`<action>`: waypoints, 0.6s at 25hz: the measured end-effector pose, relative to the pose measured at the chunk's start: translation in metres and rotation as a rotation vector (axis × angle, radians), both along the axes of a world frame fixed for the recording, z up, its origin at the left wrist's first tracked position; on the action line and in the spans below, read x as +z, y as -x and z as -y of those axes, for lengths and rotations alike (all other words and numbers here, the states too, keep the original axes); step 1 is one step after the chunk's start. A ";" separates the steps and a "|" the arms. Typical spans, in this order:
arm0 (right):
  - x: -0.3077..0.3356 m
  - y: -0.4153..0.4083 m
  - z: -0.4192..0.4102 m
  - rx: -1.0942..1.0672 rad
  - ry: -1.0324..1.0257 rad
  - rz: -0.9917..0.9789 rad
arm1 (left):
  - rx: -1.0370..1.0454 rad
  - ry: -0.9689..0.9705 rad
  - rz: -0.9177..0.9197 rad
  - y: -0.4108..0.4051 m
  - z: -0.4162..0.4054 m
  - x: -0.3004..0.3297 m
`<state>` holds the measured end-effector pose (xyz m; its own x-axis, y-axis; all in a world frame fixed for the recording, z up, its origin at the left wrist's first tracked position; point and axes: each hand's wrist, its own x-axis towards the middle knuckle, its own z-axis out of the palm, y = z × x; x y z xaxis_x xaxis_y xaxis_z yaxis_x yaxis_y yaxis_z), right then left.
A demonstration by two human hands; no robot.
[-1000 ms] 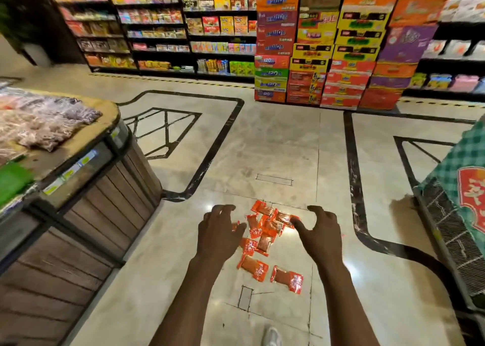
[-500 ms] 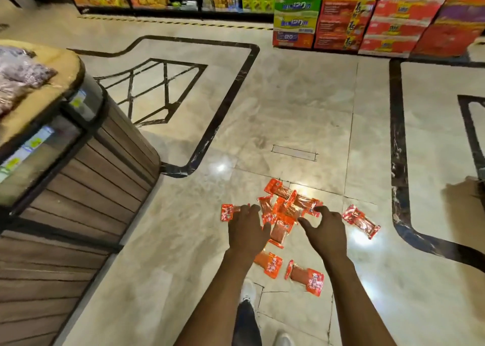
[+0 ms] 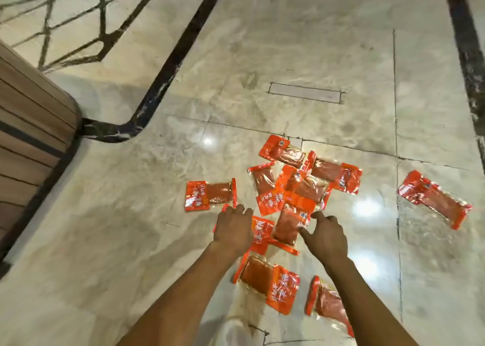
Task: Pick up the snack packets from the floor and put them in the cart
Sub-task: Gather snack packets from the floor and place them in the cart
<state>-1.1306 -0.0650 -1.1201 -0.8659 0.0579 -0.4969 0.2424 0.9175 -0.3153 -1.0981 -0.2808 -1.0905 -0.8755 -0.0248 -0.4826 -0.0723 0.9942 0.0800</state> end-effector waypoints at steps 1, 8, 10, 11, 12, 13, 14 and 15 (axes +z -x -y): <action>-0.028 0.004 0.004 0.009 -0.024 0.009 | -0.067 0.032 0.015 0.004 0.002 -0.031; -0.158 0.033 0.036 -0.122 -0.096 0.018 | -0.218 0.087 0.027 0.029 0.014 -0.184; -0.165 0.038 0.039 -0.278 -0.038 -0.006 | -0.197 0.068 -0.018 0.034 0.023 -0.195; -0.167 0.041 0.040 -0.361 0.016 -0.006 | -0.175 0.056 -0.040 0.036 0.027 -0.198; -0.168 0.044 0.040 -0.431 0.074 -0.001 | -0.152 0.049 -0.047 0.039 0.030 -0.201; -0.169 0.044 0.039 -0.480 0.125 0.005 | -0.131 0.050 -0.032 0.041 0.032 -0.201; -0.169 0.044 0.038 -0.508 0.163 0.001 | -0.118 0.054 -0.003 0.043 0.031 -0.200; -0.169 0.043 0.037 -0.522 0.185 -0.017 | -0.108 0.061 0.038 0.044 0.030 -0.197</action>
<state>-1.1737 -0.1023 -1.2895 -0.7538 0.3943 -0.5257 0.6433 0.6060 -0.4679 -1.1416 -0.3110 -1.2876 -0.8555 0.0379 -0.5163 0.0332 0.9993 0.0184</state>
